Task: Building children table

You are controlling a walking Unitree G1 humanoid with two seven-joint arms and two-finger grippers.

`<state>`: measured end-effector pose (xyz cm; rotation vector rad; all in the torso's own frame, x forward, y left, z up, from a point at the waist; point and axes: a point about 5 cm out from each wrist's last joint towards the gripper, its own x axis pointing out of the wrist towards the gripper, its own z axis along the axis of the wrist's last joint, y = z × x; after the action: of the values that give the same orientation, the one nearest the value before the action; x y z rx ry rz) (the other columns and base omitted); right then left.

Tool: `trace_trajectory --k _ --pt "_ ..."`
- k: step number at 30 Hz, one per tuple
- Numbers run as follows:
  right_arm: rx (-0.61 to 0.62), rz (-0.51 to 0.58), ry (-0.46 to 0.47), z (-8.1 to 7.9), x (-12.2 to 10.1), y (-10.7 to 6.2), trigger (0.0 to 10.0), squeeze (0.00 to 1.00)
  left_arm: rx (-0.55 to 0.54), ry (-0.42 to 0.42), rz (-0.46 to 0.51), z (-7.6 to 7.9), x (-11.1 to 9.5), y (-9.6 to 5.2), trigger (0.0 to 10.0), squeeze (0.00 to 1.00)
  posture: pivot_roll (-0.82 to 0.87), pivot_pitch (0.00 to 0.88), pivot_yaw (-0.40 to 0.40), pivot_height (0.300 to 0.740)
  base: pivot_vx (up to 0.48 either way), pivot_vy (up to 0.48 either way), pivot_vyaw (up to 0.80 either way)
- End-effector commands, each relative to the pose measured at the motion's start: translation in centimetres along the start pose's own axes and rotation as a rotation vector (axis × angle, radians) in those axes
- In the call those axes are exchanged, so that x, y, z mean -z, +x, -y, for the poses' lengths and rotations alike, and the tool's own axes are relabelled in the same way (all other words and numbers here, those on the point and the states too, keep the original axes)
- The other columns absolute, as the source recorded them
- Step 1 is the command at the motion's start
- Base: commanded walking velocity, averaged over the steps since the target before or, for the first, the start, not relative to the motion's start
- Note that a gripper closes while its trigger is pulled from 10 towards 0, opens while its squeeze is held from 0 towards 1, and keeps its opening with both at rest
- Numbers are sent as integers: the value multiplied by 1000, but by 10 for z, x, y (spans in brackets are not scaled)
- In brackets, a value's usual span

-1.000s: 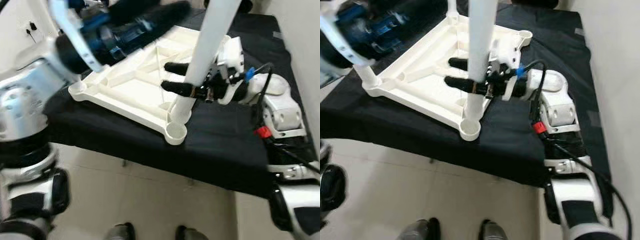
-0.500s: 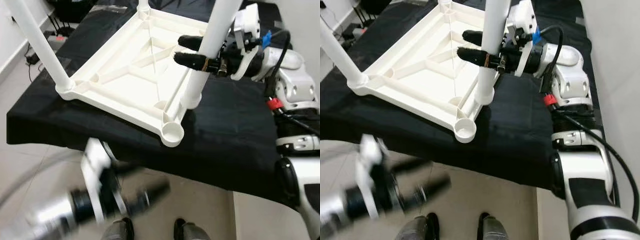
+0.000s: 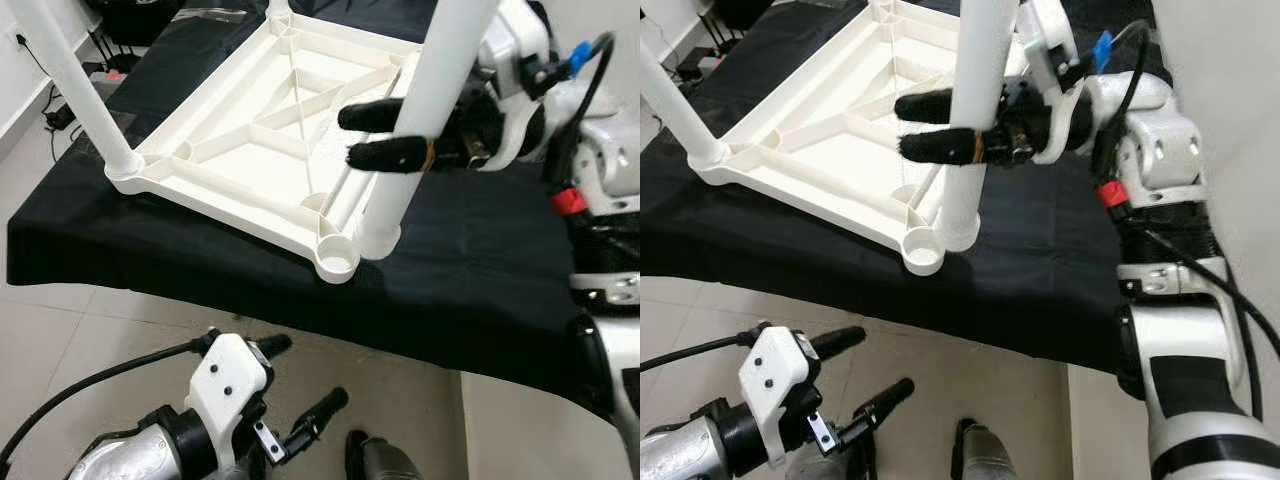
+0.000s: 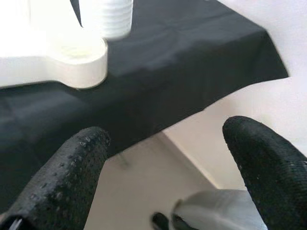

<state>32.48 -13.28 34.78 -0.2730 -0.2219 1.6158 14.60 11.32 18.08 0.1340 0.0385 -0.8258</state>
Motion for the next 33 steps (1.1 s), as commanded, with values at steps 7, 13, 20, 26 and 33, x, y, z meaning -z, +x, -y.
trace_trajectory --k 7,13,20,26,33 --pt "20 -38 72 -1 16 28 10000 0 -30 88 61 11 3 1 10000 0 -41 307 -51 740 0 0 0" --pt "39 -32 82 -2 13 32 10000 0 -38 101 84 12 5 1 10000 0 -43 314 -54 740 0 0 0" --pt "40 -14 83 -6 12 38 10000 0 -43 111 101 13 6 1 10000 0 -44 318 -55 740 0 0 0" --pt "48 1 84 -7 13 43 10000 0 -43 113 103 13 6 2 10000 0 -42 318 -54 740 0 0 0" --pt "96 7 54 -3 14 51 10000 0 -44 119 109 13 6 3 10000 0 -37 320 -57 740 0 0 0"
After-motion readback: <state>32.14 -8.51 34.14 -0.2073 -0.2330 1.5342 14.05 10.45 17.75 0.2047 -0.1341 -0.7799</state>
